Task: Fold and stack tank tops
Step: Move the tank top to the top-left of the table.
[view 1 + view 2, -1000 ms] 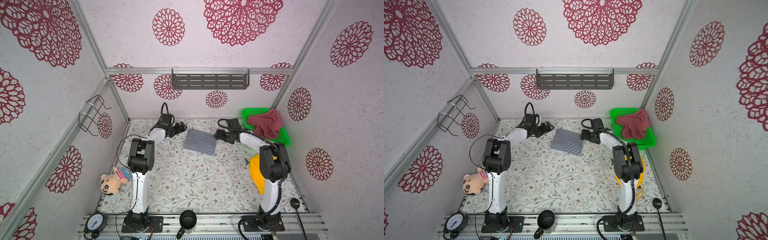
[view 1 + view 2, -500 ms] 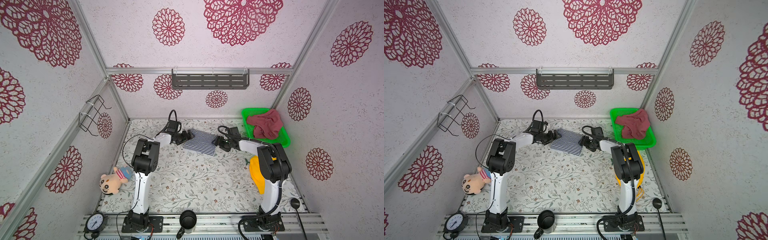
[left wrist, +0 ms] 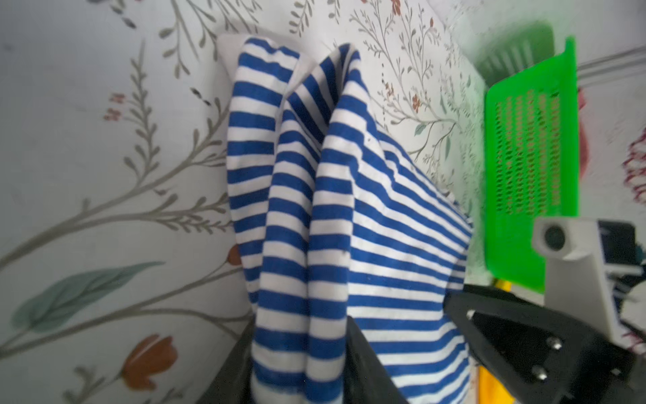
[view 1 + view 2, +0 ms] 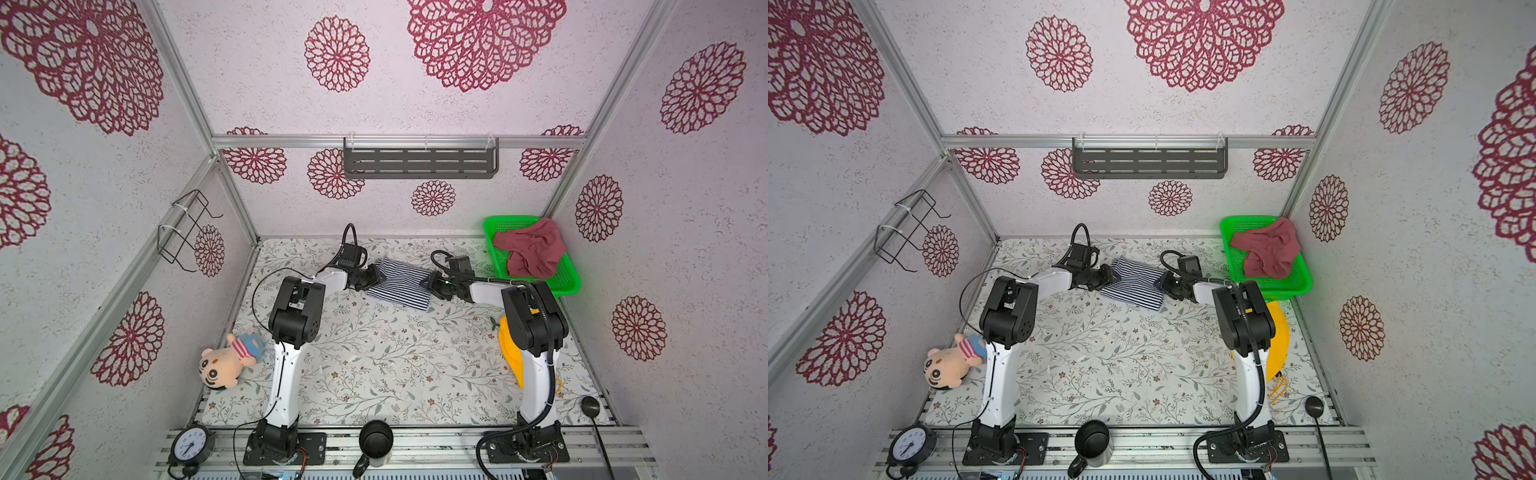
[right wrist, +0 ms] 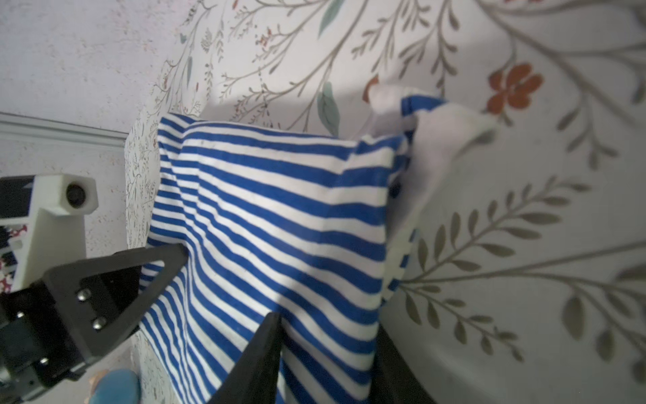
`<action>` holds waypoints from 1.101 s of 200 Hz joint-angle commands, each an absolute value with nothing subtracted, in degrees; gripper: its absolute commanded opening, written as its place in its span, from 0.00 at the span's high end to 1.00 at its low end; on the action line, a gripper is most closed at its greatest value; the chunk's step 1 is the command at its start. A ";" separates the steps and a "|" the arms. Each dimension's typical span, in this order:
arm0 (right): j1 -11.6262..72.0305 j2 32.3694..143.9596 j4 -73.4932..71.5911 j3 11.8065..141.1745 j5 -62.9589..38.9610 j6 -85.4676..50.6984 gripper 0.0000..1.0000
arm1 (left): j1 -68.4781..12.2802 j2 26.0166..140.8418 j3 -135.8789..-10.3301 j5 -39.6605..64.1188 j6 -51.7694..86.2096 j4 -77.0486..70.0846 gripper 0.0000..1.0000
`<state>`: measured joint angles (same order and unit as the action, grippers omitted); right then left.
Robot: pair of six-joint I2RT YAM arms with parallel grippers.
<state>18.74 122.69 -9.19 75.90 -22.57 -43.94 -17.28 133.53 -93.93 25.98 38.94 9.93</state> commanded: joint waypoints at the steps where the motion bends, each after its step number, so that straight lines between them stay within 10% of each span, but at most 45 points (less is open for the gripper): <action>1: 19.27 123.60 -7.82 77.70 -23.17 -44.07 0.79 | -17.07 133.67 -95.17 23.97 37.87 12.84 0.80; 34: 20.02 122.34 -7.74 80.95 -24.02 -42.14 0.97 | -15.68 130.49 -96.86 22.68 36.01 14.16 1.00; 170: 33.10 147.04 -14.59 117.97 -20.34 -41.99 1.00 | 0.09 122.49 -95.24 17.05 26.38 20.86 1.00; 205: 33.58 149.74 -14.29 121.98 -19.51 -46.55 0.20 | 3.18 124.25 -96.72 17.49 24.25 22.32 1.00; 220: 33.42 144.31 -14.25 116.15 -17.05 -44.32 0.04 | 4.14 125.27 -98.01 17.47 23.44 23.54 1.00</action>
